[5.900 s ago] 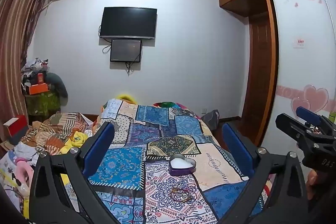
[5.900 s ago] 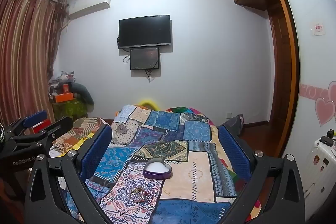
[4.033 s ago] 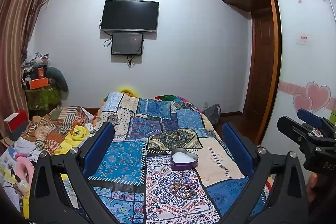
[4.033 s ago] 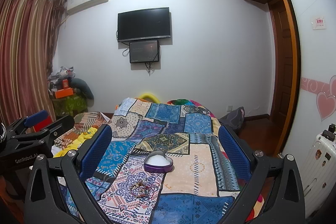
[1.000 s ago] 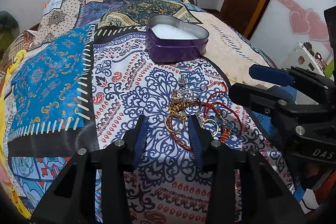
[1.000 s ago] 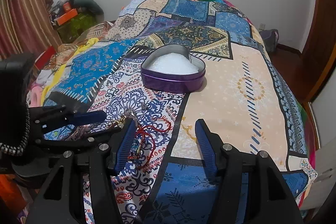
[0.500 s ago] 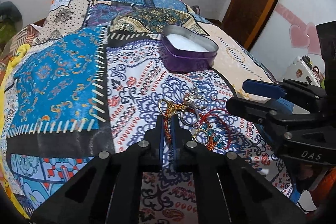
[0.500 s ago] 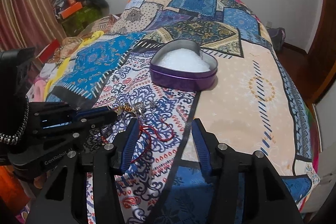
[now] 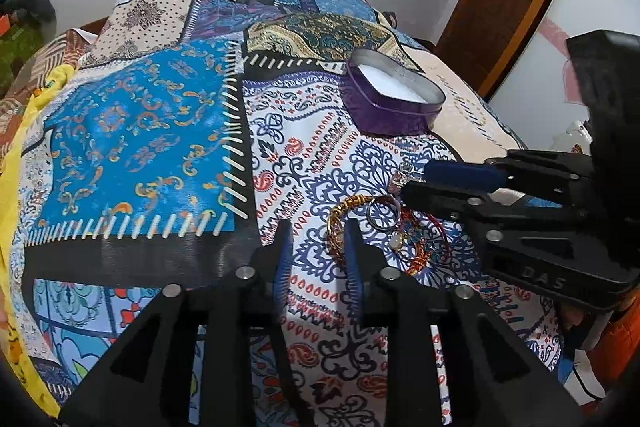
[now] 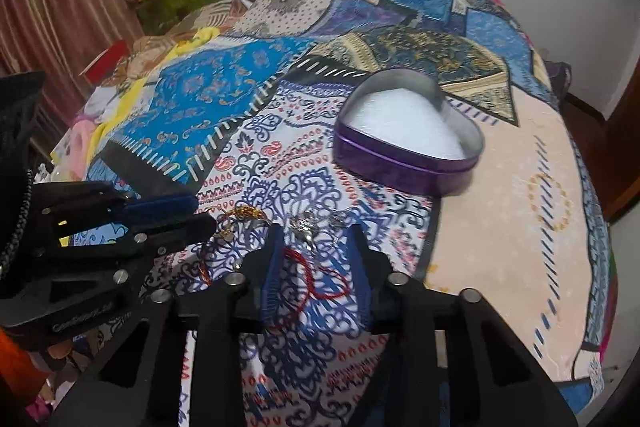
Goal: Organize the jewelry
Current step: 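Close the right tool on a silver earring in the pile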
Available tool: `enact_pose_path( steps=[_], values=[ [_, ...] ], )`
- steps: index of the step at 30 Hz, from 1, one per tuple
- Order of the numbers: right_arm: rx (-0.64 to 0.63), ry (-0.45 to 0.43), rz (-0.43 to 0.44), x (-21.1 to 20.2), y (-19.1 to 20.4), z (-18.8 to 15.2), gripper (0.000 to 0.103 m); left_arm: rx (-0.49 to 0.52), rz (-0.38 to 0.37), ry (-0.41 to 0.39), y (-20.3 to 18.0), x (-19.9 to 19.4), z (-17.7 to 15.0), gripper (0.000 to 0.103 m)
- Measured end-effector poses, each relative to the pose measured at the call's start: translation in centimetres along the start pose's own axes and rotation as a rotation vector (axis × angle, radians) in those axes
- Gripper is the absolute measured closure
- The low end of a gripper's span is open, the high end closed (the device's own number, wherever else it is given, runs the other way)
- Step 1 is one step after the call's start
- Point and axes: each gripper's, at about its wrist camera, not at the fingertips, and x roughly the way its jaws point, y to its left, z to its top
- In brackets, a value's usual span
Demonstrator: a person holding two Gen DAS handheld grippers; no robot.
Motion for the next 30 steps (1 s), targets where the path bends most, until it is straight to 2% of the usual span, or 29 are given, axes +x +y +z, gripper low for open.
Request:
enact_pose_path(
  steps=[10,12,23,30],
  values=[
    [-0.011,0.028,0.018,1.4,0.2,0.3,0.081,-0.005,0.016,0.024,0.7,0.3,-0.2,0.077],
    [-0.014,0.028,0.02,1.4,0.3,0.3,0.089,-0.004,0.017,0.035,0.7,0.6,-0.3,0.077],
    [0.024,-0.048,0.02,-0.8,-0.6,0.2,0.089,0.04,0.019,0.054,-0.8,1.0,-0.1,0.077],
    [0.053,-0.062,0.034,-1.6,-1.4,-0.4,0.089,0.051,0.035,0.076,-1.1,1.9,-0.1,0.077]
  ],
)
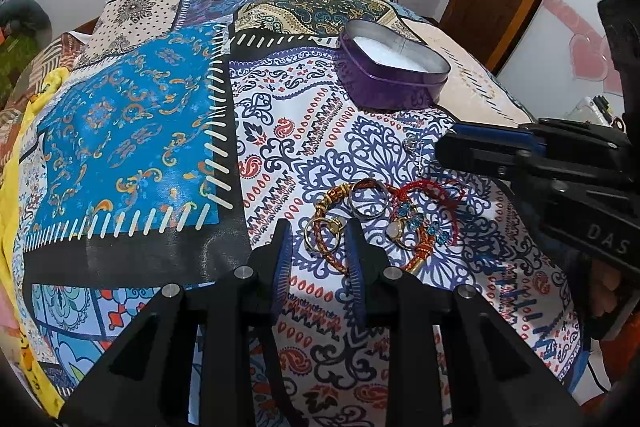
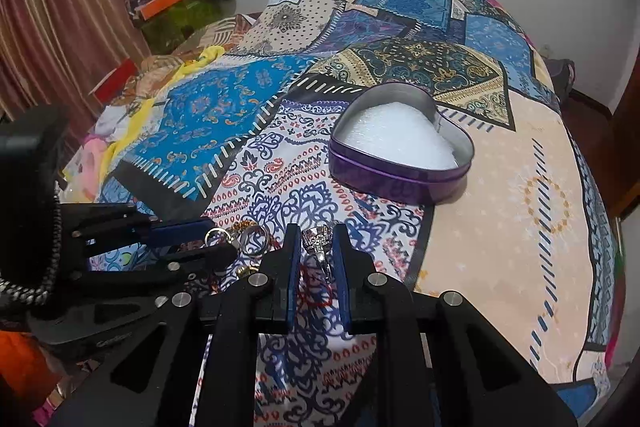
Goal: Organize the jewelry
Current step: 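Close the right tool on a silver earring in the pile, then lift the silver earring and carry it to the purple heart tin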
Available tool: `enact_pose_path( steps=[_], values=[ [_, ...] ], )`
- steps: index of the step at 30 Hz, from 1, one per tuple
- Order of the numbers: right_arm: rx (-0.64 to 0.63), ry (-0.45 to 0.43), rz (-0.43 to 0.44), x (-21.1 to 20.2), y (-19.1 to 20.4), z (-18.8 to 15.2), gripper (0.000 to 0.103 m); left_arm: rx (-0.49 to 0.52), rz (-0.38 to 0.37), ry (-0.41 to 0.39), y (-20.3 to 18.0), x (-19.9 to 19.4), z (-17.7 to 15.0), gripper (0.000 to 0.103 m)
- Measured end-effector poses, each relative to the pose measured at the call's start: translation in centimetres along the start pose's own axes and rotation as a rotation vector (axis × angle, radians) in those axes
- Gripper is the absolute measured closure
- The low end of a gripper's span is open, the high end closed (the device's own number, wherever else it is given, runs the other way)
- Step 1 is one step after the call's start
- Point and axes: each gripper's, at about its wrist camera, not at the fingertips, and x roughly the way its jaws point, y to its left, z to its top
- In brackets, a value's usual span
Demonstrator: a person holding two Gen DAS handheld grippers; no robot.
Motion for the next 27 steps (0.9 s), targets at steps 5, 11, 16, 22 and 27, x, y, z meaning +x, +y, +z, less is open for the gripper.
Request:
enact_pose_path(
  steps=[5,11,16,22,27],
  values=[
    [0.023,-0.007,0.009,-0.5,-0.6,-0.2,0.089,0.005,0.004,0.01,-0.1,0.2,0.3,0.077],
    [0.037,-0.015,0.017,-0.8,-0.8,-0.6,0.089,0.003,0.017,0.001,-0.3,0.3,0.6,0.077],
    [0.043,-0.017,0.021,-1.0,-1.1,-0.8,0.089,0.014,0.027,-0.011,-0.4,0.3,0.5,0.089],
    [0.052,-0.024,0.022,-1.4,-1.3,-0.9,0.089,0.05,0.045,-0.033,-1.3,-0.3,0.5,0.092],
    [0.057,-0.037,0.02,-2.0,-1.4,-0.7,0.089,0.045,0.045,-0.067,-1.4,-1.6,0.9,0.092]
  ],
)
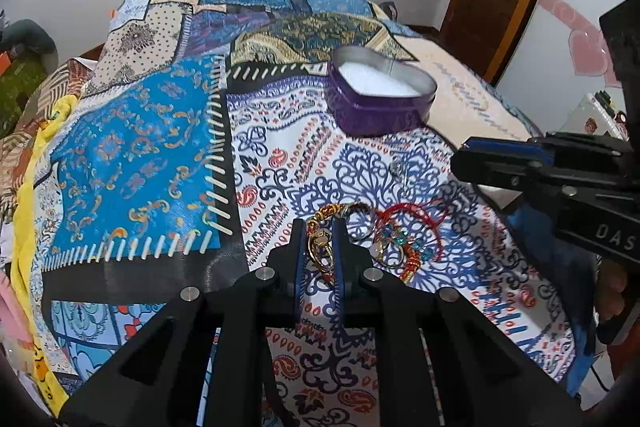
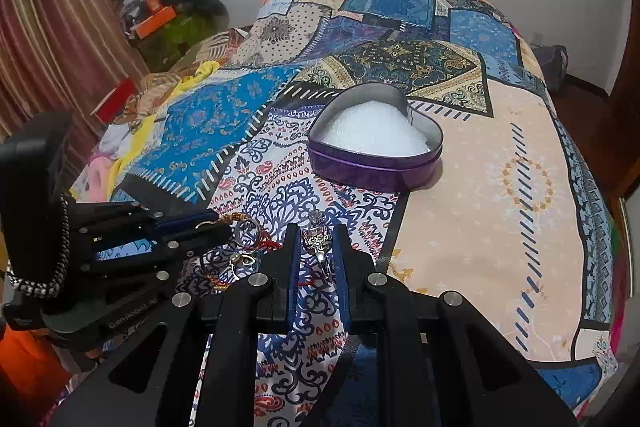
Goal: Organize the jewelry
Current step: 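Lift the silver earring and carry it to the purple heart tin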
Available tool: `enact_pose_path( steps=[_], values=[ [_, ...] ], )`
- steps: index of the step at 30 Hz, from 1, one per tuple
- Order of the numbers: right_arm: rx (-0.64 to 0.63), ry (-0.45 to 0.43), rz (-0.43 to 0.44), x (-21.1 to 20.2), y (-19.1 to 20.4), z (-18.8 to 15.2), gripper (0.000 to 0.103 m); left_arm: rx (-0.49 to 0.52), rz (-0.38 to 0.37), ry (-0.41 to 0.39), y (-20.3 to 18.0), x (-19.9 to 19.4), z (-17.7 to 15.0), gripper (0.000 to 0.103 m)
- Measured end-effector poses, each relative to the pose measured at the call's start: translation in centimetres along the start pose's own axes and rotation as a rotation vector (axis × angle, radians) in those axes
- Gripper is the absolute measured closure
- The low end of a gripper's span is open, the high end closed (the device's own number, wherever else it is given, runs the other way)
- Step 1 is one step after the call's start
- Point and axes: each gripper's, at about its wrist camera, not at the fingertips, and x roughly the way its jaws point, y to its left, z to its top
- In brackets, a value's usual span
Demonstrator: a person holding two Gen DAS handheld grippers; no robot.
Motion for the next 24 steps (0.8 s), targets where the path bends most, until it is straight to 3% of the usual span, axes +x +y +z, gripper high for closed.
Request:
enact_pose_path(
  steps=[11,16,24],
  values=[
    [0.017,-0.033,-0.007,-1.5,-0.4,0.3,0.089,0.017,0.004,-0.072,-0.9,-2.9,1.5,0.092],
    [0.026,-0.05,-0.011,-2.1,-0.7,0.4,0.089,0.016,-0.028,-0.103,-1.5,-3.8,2.4,0.092],
    [0.035,-0.066,-0.022,-2.8,-1.2,0.2,0.089,0.023,0.055,-0.083,-0.9,-2.9,2.9,0.092]
  ],
)
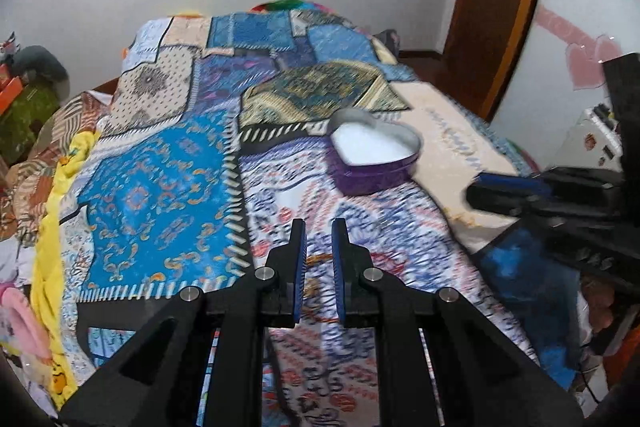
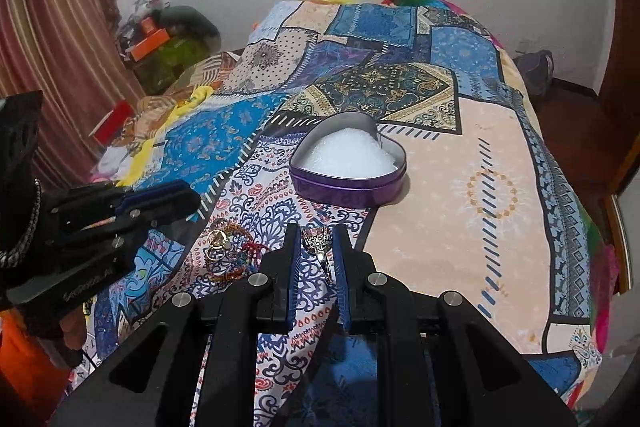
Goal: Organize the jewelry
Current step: 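Lift the silver earring and carry it to the purple heart tin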
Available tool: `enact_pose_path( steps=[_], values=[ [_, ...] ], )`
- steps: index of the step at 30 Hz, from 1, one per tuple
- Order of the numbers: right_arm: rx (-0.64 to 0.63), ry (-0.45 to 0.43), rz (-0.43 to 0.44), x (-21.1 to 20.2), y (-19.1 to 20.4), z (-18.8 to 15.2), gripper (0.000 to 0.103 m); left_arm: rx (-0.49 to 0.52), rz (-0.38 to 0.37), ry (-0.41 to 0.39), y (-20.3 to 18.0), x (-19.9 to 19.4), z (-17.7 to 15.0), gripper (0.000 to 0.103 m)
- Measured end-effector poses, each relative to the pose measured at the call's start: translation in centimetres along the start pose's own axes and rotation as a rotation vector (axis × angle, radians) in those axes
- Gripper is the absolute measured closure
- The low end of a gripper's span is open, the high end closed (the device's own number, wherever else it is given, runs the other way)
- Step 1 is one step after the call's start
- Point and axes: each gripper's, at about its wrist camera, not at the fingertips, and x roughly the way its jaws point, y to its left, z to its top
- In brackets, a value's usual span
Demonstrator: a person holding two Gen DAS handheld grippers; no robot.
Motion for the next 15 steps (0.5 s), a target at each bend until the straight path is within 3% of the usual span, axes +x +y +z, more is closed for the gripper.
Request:
enact_pose_path(
  steps=[4,6,10,15],
  values=[
    [0.007,0.002,0.003,0.0,-0.3,-0.1,0.089,-0.024,0.037,0.081,2.0,1.9,-1.0,0.081],
    [0.008,0.006,0.005,0.2,-0.3,-0.1,0.089,-0.049,0.038,0.114,2.8,2.6,-1.6,0.08],
    [0.012,0.014,0.005,0.6,-0.5,-0.3,0.089,-0.069,-0.002,0.148,3.0,3.3,-2.2,0.08],
    [0.021,0.02,0.002,0.9,-0.9,-0.5,0.089,-0.028,-0.071,0.135,0.5,3.9,-1.0,0.08]
  ],
)
